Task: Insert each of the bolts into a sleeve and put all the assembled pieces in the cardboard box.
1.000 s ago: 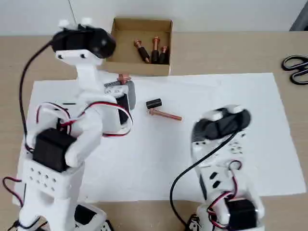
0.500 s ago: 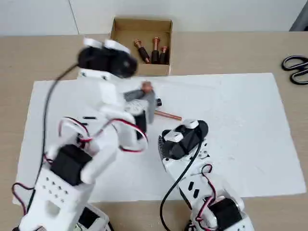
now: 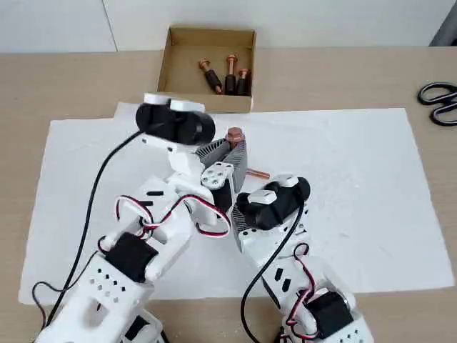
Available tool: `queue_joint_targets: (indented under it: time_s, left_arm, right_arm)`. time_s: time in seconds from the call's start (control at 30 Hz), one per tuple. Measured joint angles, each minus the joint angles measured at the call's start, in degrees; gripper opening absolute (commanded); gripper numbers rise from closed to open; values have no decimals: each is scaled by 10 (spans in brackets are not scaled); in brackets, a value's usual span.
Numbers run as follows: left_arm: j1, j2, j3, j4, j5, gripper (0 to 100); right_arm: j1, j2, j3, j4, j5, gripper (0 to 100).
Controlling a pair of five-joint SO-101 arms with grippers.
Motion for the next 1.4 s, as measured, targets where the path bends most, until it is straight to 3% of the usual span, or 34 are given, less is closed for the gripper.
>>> queue_joint_targets:
  time_s: [0.3,1.4]
  left_arm:
    - [0,-8,40,-66,0,6]
    - [37,-14,95,-58,-21,6]
  right_arm:
    - [0,0,0,0,-2,3]
    - [0,0,1,0,-2,3]
